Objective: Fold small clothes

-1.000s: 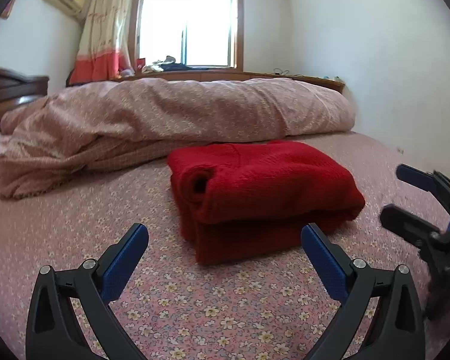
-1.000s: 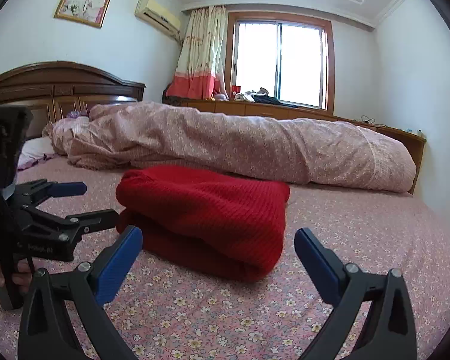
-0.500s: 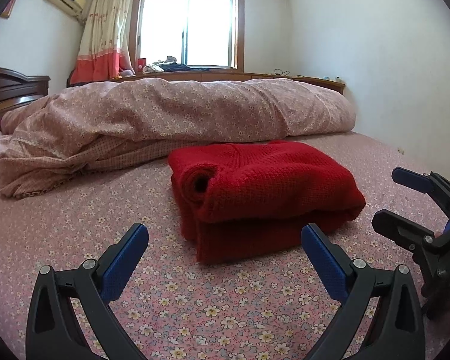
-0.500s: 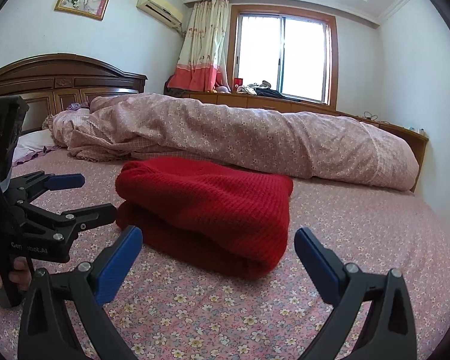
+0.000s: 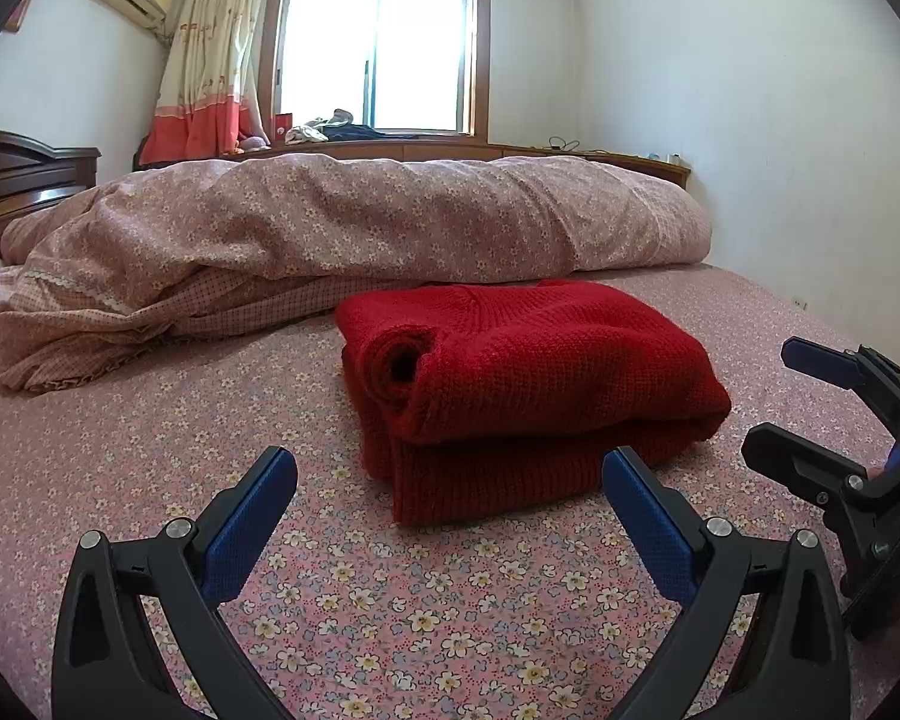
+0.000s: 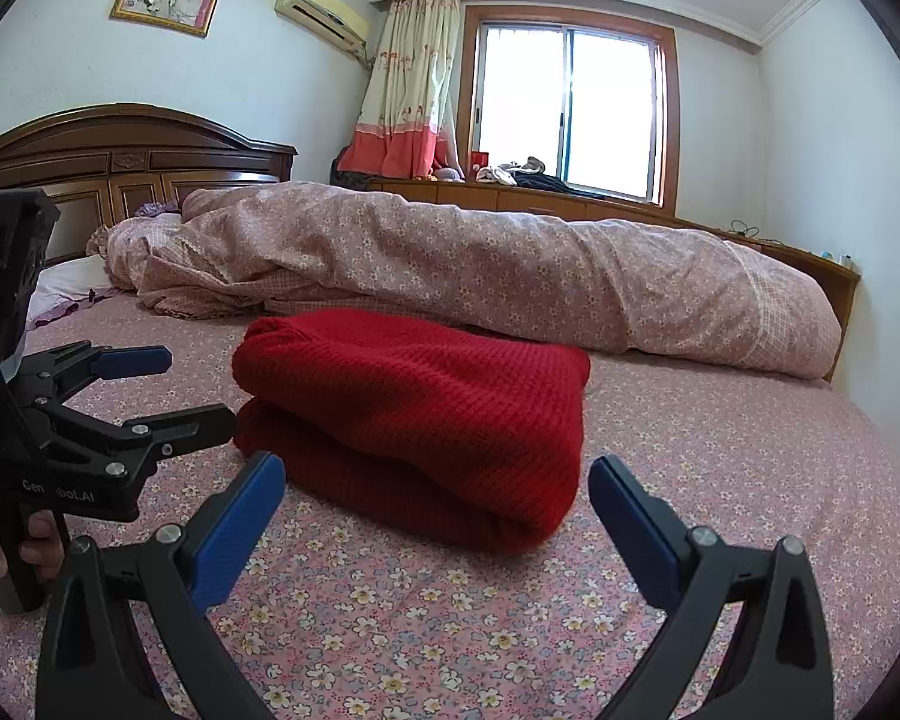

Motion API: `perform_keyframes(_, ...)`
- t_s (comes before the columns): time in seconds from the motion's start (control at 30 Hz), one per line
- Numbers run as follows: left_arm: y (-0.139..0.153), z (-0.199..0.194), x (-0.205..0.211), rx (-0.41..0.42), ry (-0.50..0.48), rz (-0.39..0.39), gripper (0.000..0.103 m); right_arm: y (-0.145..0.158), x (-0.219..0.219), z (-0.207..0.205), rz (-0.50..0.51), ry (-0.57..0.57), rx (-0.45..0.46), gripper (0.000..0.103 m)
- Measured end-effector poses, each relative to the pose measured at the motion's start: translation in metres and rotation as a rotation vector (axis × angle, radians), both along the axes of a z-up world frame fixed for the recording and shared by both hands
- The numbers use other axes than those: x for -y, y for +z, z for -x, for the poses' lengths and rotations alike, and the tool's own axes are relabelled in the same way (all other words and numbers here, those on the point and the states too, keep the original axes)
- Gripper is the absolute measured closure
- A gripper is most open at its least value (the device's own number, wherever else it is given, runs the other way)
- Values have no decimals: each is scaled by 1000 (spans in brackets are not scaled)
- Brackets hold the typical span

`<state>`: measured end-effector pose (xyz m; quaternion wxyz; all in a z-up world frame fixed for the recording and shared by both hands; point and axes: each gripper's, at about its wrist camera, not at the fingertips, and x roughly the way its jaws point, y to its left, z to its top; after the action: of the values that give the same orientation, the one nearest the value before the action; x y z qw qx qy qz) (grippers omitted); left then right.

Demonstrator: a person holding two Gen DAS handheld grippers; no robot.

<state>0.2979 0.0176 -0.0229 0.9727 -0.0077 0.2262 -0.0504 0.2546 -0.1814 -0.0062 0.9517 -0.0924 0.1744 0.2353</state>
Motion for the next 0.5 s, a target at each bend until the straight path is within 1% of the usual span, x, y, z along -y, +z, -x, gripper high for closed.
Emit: perform_keyframes(0.5, 1, -1, 0, -3, 1, -4, 4, -3, -1, -2, 2, 2, -20, 0)
